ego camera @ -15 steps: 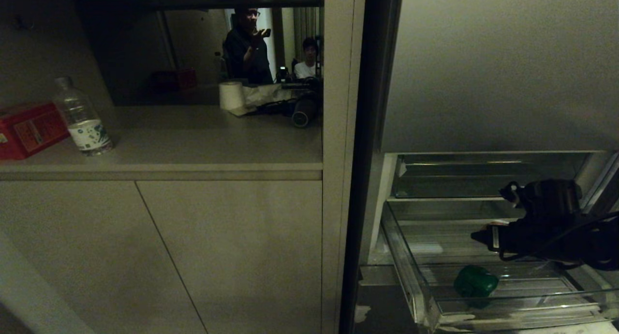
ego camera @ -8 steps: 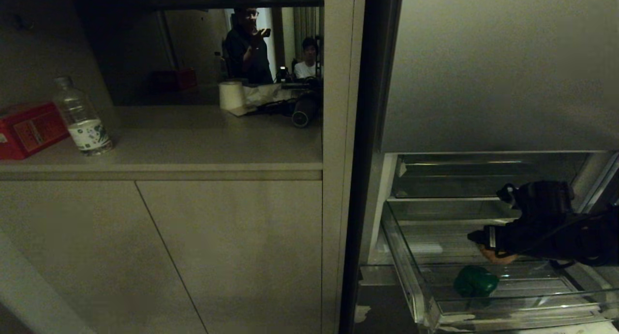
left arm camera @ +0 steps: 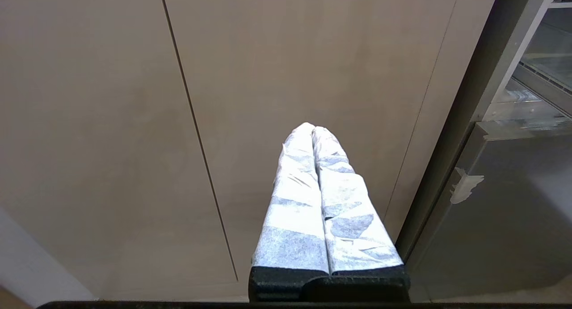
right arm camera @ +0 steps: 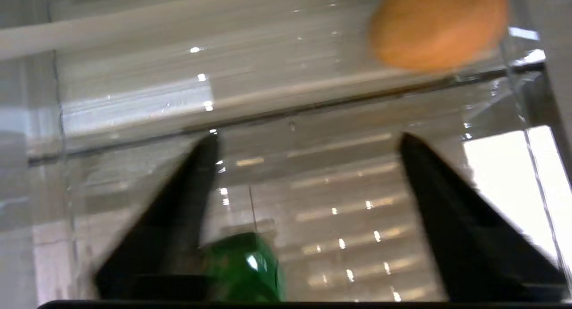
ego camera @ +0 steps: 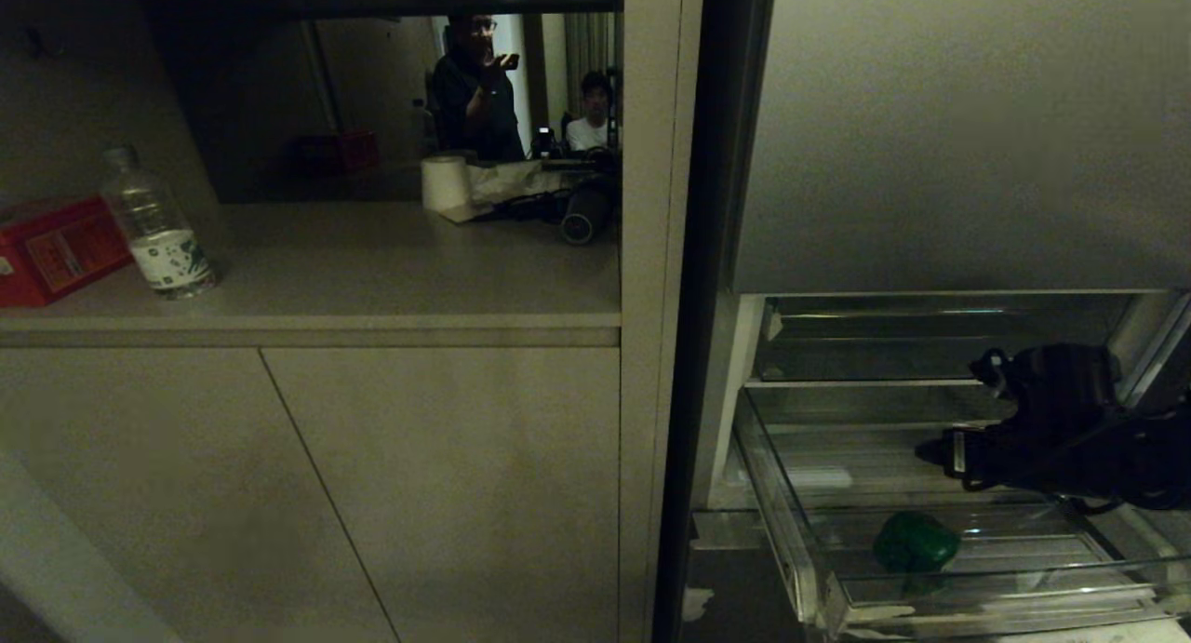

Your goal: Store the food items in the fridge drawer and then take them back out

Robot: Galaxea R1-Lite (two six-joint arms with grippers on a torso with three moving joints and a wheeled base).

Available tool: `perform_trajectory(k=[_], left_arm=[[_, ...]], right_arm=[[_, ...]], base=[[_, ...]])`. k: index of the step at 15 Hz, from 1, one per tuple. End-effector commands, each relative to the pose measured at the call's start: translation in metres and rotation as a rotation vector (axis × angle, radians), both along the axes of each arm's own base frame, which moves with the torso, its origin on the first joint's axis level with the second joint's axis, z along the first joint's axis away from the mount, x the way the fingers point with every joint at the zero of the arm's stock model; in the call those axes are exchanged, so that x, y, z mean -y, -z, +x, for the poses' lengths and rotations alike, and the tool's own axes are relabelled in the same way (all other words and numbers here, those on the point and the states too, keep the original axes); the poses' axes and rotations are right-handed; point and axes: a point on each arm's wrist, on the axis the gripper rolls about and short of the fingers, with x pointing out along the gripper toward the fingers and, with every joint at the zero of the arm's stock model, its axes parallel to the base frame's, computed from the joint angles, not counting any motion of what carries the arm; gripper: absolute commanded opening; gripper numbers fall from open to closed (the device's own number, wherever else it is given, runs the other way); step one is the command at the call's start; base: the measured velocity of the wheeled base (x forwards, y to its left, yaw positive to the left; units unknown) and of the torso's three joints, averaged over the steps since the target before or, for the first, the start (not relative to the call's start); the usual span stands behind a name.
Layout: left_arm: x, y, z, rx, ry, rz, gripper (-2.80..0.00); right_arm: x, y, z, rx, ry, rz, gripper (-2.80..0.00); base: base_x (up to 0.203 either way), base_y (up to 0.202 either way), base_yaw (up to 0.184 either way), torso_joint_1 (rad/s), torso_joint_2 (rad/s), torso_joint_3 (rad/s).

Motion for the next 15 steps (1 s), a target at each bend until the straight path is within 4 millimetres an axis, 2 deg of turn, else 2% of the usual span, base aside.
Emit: perform_trajectory(k=[1, 7, 10, 11, 15], left_arm=[[0.0, 0.0, 0.0, -0.001, 0.0, 0.0, -2.8], [0.0, 0.0, 0.0, -0.001, 0.0, 0.0, -2.8], [0.0, 0.0, 0.0, -0.001, 0.0, 0.0, -2.8], [0.0, 0.0, 0.0, -0.001, 0.0, 0.0, -2.8], [0.0, 0.0, 0.0, -0.001, 0.0, 0.0, -2.8]], right_arm=[[-0.002, -0.024, -0.022, 0.061, 0.001, -0.005, -2.8], [-0.013, -0.057, -0.107, 0.17, -0.008, -0.011, -2.8], [-0.018, -0.051, -0.15, 0.174, -0.016, -0.02, -2.8], [-0.019, -0.047, -0.155, 0.159, -0.018, -0.023, -2.8], [-0.018, -0.031, -0.147, 0.059, -0.028, -0.025, -2.8]], base=[[0.0, 0.0, 0.0, 0.0, 0.0, 0.0], [0.0, 0.0, 0.0, 0.0, 0.0, 0.0], [0.0, 0.0, 0.0, 0.0, 0.0, 0.0], [0.0, 0.0, 0.0, 0.0, 0.0, 0.0], [0.0, 0.0, 0.0, 0.0, 0.0, 0.0]])
